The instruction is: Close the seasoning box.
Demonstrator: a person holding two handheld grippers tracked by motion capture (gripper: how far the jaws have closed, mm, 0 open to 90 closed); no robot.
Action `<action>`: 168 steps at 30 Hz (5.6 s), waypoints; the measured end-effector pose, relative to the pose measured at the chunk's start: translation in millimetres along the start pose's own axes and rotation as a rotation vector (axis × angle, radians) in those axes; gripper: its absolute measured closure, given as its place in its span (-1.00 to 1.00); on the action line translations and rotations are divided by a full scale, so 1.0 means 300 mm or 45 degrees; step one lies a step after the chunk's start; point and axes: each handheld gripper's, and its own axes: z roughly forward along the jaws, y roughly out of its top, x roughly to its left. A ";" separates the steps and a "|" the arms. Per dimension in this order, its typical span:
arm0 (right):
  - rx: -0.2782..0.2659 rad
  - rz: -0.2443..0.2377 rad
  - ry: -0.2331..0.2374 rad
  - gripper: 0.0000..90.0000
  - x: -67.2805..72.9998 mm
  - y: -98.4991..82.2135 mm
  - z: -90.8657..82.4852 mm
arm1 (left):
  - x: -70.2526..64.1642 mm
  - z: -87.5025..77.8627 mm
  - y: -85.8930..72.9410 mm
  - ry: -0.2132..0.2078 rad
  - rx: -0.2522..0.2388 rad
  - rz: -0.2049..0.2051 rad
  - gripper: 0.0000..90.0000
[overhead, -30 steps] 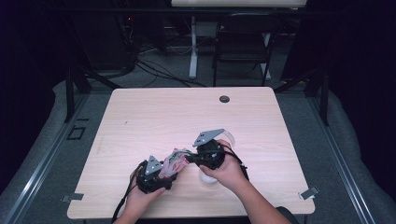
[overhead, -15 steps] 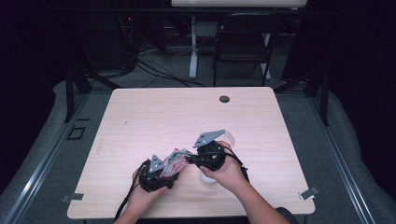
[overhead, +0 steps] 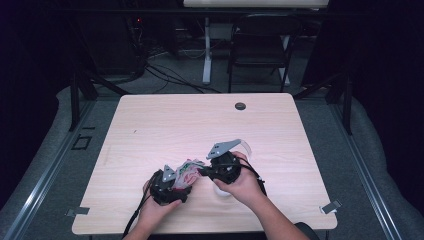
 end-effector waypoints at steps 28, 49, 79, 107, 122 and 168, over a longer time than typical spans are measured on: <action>-0.004 0.009 0.006 1.00 -0.005 -0.002 -0.003 | 0.000 -0.006 0.001 0.017 -0.073 0.020 0.16; -0.070 0.030 0.016 1.00 -0.010 -0.001 -0.035 | -0.012 -0.054 0.036 0.055 -0.077 0.086 0.33; -0.147 -0.017 0.000 0.52 -0.003 -0.007 -0.138 | 0.014 -0.118 0.078 0.144 -0.134 0.122 0.34; -0.197 -0.025 -0.075 0.30 -0.019 -0.037 -0.195 | -0.009 -0.118 0.122 0.219 -0.125 0.258 0.34; -0.218 -0.059 -0.098 0.18 -0.013 -0.050 -0.211 | -0.022 -0.108 0.159 0.222 -0.125 0.304 0.34; -0.195 -0.171 -0.118 0.21 0.035 -0.027 -0.195 | -0.082 -0.085 0.219 0.305 -0.082 0.516 0.34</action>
